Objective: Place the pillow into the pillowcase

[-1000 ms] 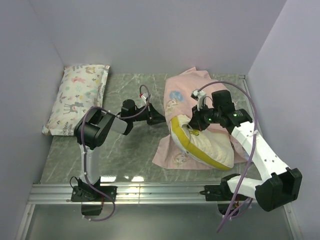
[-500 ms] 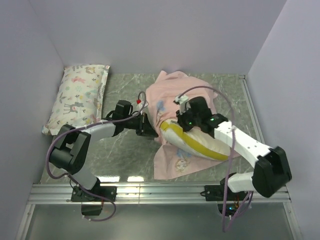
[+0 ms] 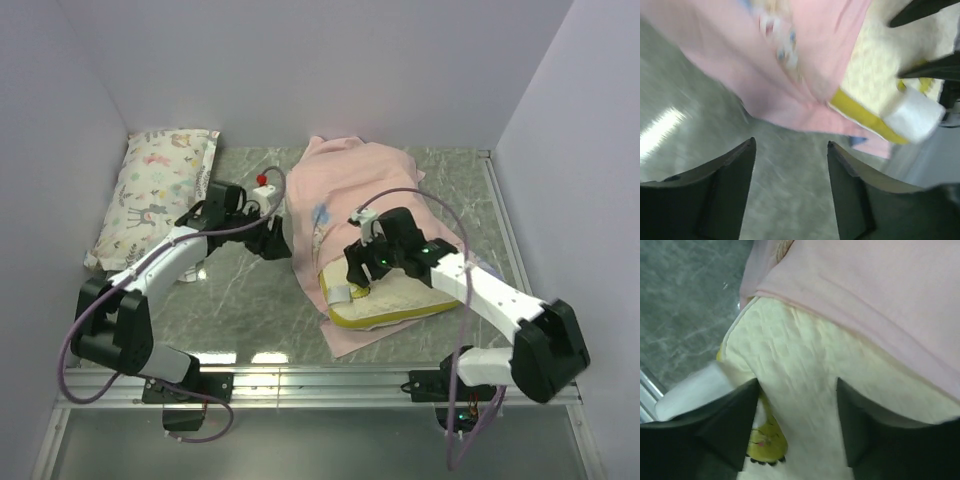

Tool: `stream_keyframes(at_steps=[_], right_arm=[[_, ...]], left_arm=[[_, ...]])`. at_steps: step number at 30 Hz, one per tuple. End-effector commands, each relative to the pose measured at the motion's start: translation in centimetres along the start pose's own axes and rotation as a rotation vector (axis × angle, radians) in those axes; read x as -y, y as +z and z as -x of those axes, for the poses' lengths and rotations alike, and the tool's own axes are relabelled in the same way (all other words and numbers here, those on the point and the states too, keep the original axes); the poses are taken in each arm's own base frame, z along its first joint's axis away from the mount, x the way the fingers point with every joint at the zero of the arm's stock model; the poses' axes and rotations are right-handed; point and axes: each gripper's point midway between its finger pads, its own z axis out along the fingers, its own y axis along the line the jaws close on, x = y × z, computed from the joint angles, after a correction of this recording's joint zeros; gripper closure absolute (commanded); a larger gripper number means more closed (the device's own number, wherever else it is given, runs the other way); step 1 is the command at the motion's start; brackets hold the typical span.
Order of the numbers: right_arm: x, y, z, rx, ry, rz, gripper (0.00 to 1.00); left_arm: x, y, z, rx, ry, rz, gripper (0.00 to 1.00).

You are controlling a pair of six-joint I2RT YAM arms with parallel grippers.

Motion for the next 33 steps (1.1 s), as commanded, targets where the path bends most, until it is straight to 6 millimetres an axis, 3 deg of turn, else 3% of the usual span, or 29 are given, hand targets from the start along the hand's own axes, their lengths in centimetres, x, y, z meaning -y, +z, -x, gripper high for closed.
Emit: stream_keyframes(at_steps=[1, 7, 8, 10, 11, 12, 15, 19, 22, 23, 24, 25, 26, 28, 29, 31, 32, 33], right_arm=[[-1.0, -5.7, 2.6, 0.091, -0.063, -0.012, 0.22], [4.2, -7.5, -2.0, -0.057, -0.038, -0.207, 0.22], [4.8, -7.9, -2.5, -0.08, -0.03, -0.224, 0.23], [5.7, -8.6, -4.1, -0.156, -0.031, -0.262, 0.27], [6.9, -9.2, -4.1, -0.151, 0.006, -0.282, 0.27], [7.4, -9.6, -3.9, -0.159, -0.005, -0.29, 0.28], [9.4, -9.7, -5.9, -0.255, -0.02, -0.351, 0.29], [9.4, -9.1, -8.8, -0.407, -0.003, -0.289, 0.27], [10.3, -7.1, -10.3, -0.458, 0.011, -0.282, 0.27], [11.2, -6.7, -10.7, -0.474, 0.006, -0.316, 0.28], [12.0, -6.0, -11.0, -0.484, 0.011, -0.339, 0.3], [13.5, -4.3, -10.8, -0.479, 0.015, -0.375, 0.36], [14.8, -3.8, -9.6, -0.458, 0.024, -0.423, 0.38], [16.4, -1.8, -7.8, -0.421, 0.05, -0.447, 0.42], [17.2, -1.4, -4.9, -0.358, 0.055, -0.459, 0.42], [17.3, -0.2, -2.3, -0.294, 0.093, -0.435, 0.43], [17.6, -0.1, 0.5, -0.228, 0.106, -0.439, 0.43], [17.1, 0.3, 1.7, -0.199, 0.113, -0.4, 0.43]], left_arm=[[1.1, -0.6, 5.3, 0.083, 0.375, 0.148, 0.33], [3.5, 4.8, 8.1, 0.072, 0.599, 0.228, 0.25], [3.5, 6.6, 7.3, 0.028, 0.615, 0.217, 0.24], [3.9, 7.9, 7.9, 0.019, 0.655, 0.21, 0.23], [3.9, 9.2, 7.2, -0.007, 0.668, 0.199, 0.23], [4.0, 9.8, 7.0, -0.021, 0.682, 0.195, 0.22], [4.2, 11.3, 6.6, -0.046, 0.738, 0.181, 0.21], [4.3, 12.4, 6.2, -0.066, 0.763, 0.153, 0.22], [4.1, 13.3, 5.8, -0.065, 0.728, 0.146, 0.32], [3.4, 13.7, 5.4, -0.084, 0.704, 0.158, 0.49], [3.3, 13.9, 5.3, -0.089, 0.683, 0.155, 0.59], [3.2, 13.9, 5.2, -0.088, 0.647, 0.147, 0.68], [3.2, 13.6, 5.5, -0.071, 0.633, 0.144, 0.84], [3.4, 13.1, 4.3, -0.084, 0.623, 0.12, 0.93], [4.1, 12.3, 4.6, -0.066, 0.634, 0.111, 0.99], [5.0, 11.3, 3.3, -0.084, 0.614, 0.059, 1.0], [5.9, 10.5, 3.5, -0.071, 0.613, 0.045, 1.0], [6.7, 10.0, 3.1, -0.071, 0.581, 0.01, 1.0]])
